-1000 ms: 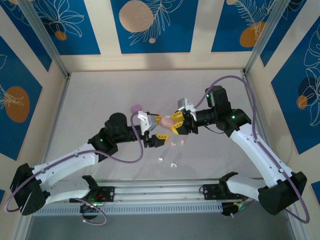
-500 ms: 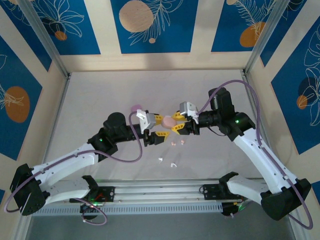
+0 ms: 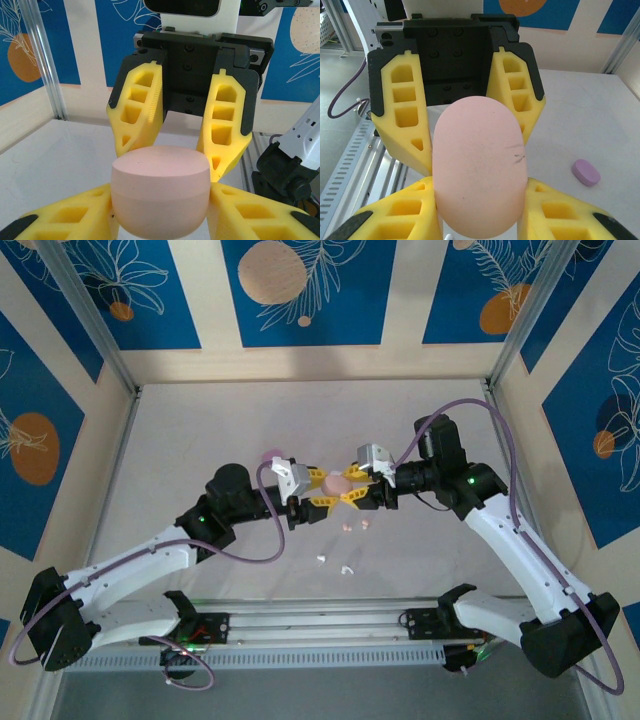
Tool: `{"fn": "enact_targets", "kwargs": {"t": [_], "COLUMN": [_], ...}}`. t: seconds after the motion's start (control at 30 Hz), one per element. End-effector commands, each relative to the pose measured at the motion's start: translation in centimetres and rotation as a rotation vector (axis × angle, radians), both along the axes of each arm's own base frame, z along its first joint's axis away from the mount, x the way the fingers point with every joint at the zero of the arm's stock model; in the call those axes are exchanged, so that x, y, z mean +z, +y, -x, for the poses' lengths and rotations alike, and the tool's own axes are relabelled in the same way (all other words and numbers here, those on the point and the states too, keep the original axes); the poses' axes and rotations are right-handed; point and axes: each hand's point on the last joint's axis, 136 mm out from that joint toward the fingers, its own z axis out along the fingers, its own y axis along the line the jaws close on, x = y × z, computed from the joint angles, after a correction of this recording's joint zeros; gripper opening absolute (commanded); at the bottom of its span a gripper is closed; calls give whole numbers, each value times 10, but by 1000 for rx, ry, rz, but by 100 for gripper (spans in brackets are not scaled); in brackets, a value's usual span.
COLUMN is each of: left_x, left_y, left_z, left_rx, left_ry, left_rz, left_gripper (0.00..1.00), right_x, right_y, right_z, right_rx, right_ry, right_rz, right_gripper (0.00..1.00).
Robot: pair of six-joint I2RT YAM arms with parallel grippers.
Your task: Insert the wireless bluetooth earbuds into the charging case
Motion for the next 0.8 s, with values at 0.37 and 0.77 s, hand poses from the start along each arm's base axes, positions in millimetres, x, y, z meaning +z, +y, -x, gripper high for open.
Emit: {"fn": "enact_targets", "kwargs": {"t": [0.37, 0.77], "left_x": [26, 21], "left_y": [-4, -9], "left_z": [9, 13], "left_rx": [-67, -109], "left_ry": [-37, -11], "left_rz": [65, 42], "left_gripper": [47, 39], "right_x": [-12, -20], "right_y": [3, 6], "right_z": [-5, -6], "right_rx": [-1, -13], "right_ry": [-23, -63], "right_rz": [23, 67], "right_gripper": [28, 28]}}
